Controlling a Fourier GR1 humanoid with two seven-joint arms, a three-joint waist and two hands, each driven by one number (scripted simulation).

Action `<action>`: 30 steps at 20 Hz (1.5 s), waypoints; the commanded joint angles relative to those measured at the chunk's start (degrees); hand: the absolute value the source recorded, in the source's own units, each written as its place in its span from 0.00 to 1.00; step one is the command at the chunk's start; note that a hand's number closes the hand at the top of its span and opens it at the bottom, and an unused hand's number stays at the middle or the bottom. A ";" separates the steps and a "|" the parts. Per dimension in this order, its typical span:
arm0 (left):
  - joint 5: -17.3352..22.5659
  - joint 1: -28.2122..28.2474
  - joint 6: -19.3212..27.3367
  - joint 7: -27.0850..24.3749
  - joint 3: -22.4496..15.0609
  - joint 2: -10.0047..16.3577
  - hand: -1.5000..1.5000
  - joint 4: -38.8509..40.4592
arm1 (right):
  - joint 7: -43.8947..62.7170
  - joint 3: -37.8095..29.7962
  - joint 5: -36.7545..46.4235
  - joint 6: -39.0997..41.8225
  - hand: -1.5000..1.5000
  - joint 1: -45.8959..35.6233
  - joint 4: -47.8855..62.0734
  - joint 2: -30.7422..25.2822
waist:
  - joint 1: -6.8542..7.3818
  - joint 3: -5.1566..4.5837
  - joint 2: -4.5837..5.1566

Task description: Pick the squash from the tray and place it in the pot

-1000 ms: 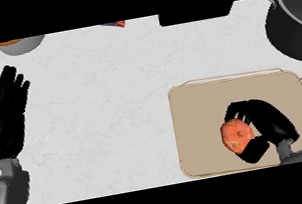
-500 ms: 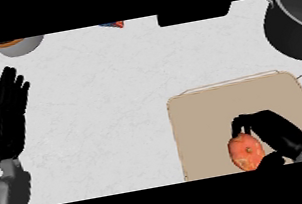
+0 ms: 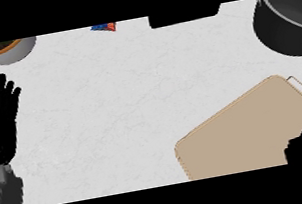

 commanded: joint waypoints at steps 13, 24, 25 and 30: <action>-1.06 0.42 -0.39 3.04 -2.19 -0.55 0.50 -3.86 | -8.85 -41.19 -42.76 10.56 1.00 0.23 13.06 -8.66 | 2.89 -0.06 0.72; -1.22 -6.28 -0.99 1.06 -2.44 -2.14 0.50 3.05 | -7.19 -30.45 -37.28 14.61 1.00 -27.55 45.95 -12.11 | 5.04 0.03 1.39; -1.17 -7.04 -0.90 2.01 -2.14 -1.74 0.50 2.77 | -8.45 -29.85 -37.22 15.58 1.00 -27.89 47.57 -11.08 | 4.80 0.04 1.31; -1.56 -2.82 -1.96 0.56 -2.89 -1.75 0.50 0.09 | -7.83 -27.08 -36.81 17.37 1.00 -35.86 56.78 -7.65 | 6.12 0.10 1.53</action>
